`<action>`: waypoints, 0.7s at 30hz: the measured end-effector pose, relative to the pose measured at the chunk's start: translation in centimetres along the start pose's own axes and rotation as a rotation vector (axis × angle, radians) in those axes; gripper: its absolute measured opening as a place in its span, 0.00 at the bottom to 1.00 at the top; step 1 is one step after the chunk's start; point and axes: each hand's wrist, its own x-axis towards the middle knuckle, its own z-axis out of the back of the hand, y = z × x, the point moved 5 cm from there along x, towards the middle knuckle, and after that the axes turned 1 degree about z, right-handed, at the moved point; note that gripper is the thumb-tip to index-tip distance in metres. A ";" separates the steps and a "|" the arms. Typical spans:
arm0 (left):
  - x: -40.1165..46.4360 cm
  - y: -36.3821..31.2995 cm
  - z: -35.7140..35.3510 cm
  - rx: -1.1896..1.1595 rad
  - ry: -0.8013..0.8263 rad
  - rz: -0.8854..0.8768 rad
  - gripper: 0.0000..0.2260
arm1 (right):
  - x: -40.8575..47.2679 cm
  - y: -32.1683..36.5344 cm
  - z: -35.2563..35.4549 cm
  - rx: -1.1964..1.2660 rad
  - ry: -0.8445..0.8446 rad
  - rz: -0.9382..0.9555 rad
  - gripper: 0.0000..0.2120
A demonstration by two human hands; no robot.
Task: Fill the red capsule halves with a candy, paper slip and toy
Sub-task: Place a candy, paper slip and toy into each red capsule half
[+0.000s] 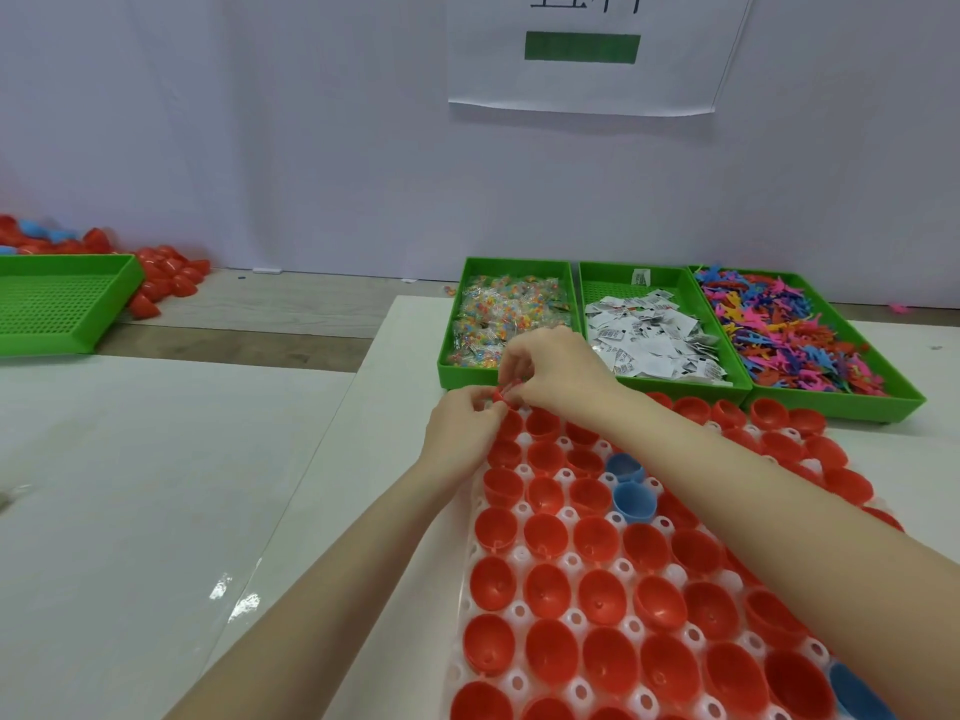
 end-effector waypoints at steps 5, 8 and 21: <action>0.0 0.0 0.0 0.006 -0.004 -0.007 0.12 | 0.0 -0.8 0.2 0.212 0.083 -0.051 0.08; 0.1 0.0 -0.1 -0.011 0.000 -0.004 0.10 | 0.1 -1.3 0.3 0.207 0.087 -0.064 0.13; 0.8 -0.4 2.2 0.319 -0.265 -0.047 0.15 | -0.9 -3.1 5.8 0.372 -0.181 -0.088 0.08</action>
